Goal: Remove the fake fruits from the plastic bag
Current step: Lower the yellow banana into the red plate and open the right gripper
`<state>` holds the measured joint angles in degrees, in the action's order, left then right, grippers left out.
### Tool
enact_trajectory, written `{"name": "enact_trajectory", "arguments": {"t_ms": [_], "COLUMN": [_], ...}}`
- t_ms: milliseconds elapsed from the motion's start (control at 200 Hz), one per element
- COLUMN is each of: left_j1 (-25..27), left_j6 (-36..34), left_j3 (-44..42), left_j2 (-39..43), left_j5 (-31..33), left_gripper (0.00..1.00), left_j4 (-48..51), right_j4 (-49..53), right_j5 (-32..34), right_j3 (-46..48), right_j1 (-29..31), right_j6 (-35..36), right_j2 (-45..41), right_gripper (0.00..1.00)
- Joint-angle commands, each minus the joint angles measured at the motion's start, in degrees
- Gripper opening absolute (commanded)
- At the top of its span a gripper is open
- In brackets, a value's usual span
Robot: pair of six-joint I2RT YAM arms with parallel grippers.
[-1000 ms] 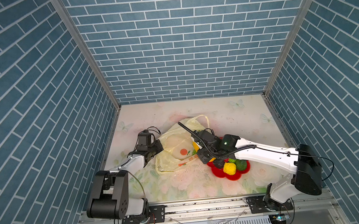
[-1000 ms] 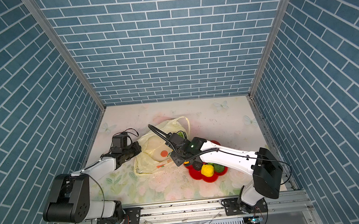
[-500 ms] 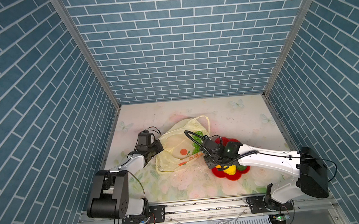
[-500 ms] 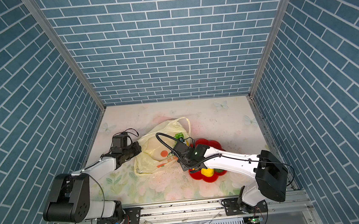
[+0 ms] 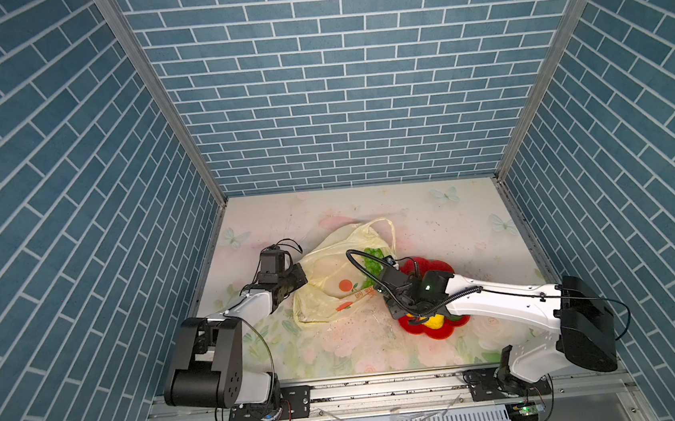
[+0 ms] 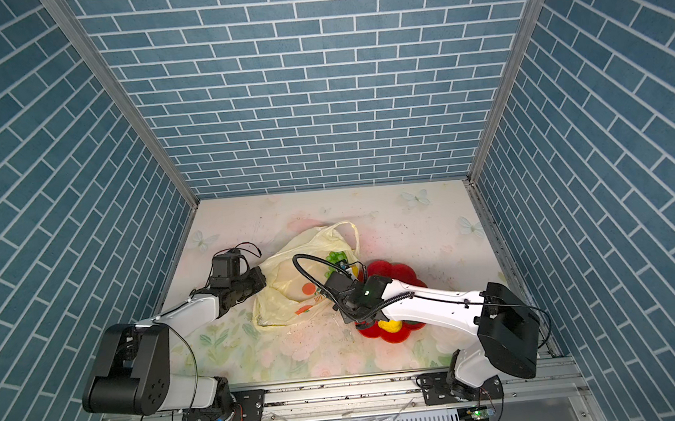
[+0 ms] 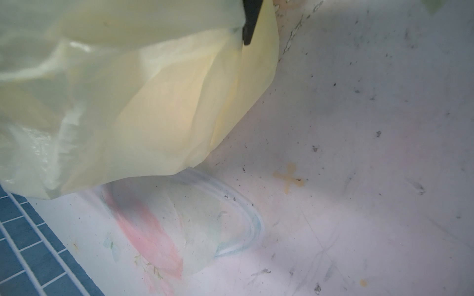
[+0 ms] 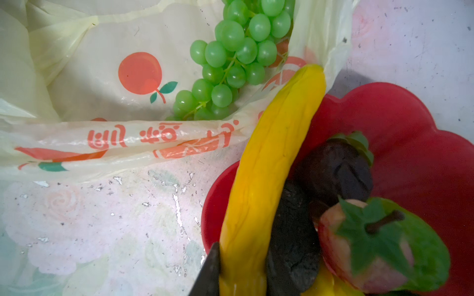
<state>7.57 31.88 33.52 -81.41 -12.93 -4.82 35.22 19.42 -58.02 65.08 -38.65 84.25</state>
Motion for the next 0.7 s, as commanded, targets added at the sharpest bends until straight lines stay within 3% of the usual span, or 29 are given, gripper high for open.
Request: {"name": "enact_trajectory", "arguments": {"t_ms": [0, 395, 695], "left_j1": [-0.32, -0.28, -0.29], "left_j6": [-0.89, -0.91, -0.94], "left_j3": [1.37, 1.31, 1.28], "left_j2": [-0.42, -0.03, 0.49], "left_j5": [0.62, 0.8, 0.8], "left_gripper": [0.0, 0.0, 0.0], "left_j4": [0.61, 0.87, 1.12], "right_j4": [0.91, 2.31, 2.57], "right_j5": [2.63, 6.43, 6.6], "right_j3": [1.94, 3.35, 2.46], "right_j1": [0.95, 2.86, 2.64], "right_j6": [-2.98, -5.46, -6.7], "right_j2": [-2.35, -4.97, -0.89], "right_gripper": [0.19, 0.19, 0.2]}}
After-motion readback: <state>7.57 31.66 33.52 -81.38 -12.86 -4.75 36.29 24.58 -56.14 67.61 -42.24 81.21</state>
